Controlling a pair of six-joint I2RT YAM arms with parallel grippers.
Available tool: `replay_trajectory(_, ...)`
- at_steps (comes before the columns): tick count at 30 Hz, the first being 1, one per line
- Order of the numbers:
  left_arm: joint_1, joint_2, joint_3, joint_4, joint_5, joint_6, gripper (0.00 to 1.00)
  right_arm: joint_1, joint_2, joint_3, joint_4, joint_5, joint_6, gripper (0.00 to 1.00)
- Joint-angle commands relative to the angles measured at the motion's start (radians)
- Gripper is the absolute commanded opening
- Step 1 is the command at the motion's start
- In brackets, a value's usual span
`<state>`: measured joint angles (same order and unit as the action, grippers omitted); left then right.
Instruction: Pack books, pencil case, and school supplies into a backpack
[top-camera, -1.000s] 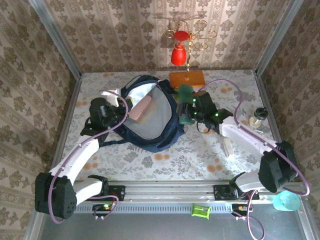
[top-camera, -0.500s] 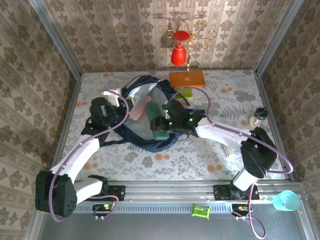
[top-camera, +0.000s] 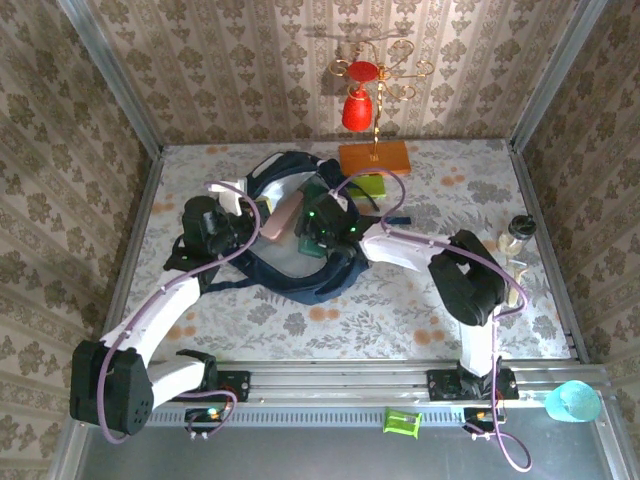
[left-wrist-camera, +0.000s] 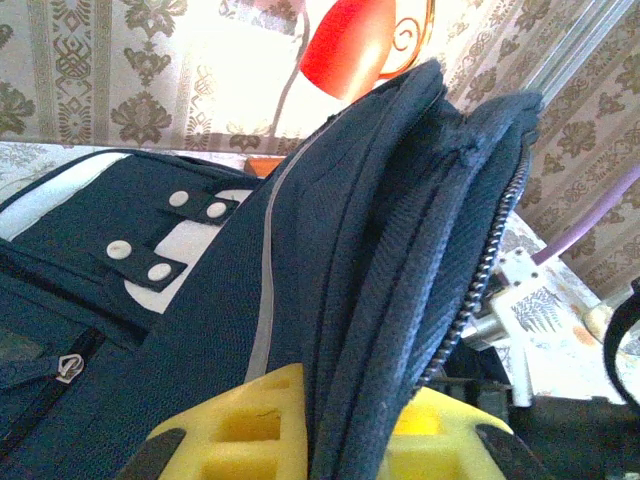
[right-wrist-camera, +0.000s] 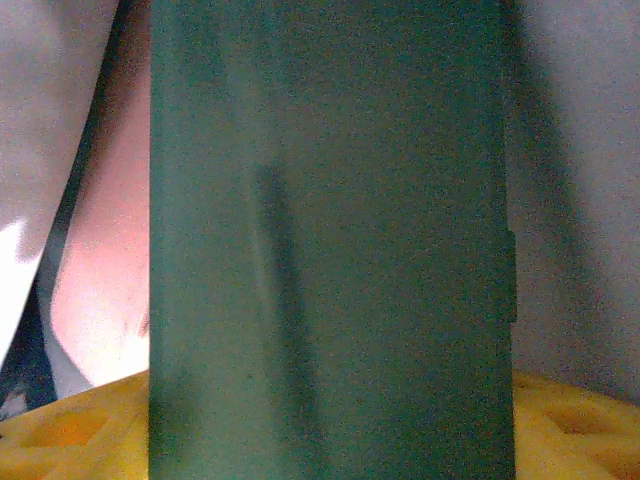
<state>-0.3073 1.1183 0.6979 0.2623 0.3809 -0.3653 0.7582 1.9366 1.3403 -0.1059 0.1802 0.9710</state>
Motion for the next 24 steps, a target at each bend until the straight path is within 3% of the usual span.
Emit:
replay_trajectory(1,-0.005,-0.028,0.013,0.175,0.058,0.012,0.00,-0.002,0.060,0.047,0.053,0.153,0.082,0.70)
replay_trajectory(7,-0.006,-0.025,0.015,0.175,0.059,0.014,0.00,0.010,0.091,0.130,0.036,0.065,0.053,0.81)
replay_trajectory(13,-0.005,-0.022,0.015,0.173,0.056,0.017,0.00,0.007,0.009,0.043,0.053,0.005,0.019,0.87)
replay_trajectory(17,-0.006,-0.021,0.015,0.171,0.052,0.023,0.00,0.001,-0.029,-0.028,0.089,-0.054,0.015,0.84)
replay_trajectory(24,-0.004,-0.023,0.016,0.161,0.046,0.028,0.00,0.000,0.020,-0.044,0.201,-0.162,0.065,0.68)
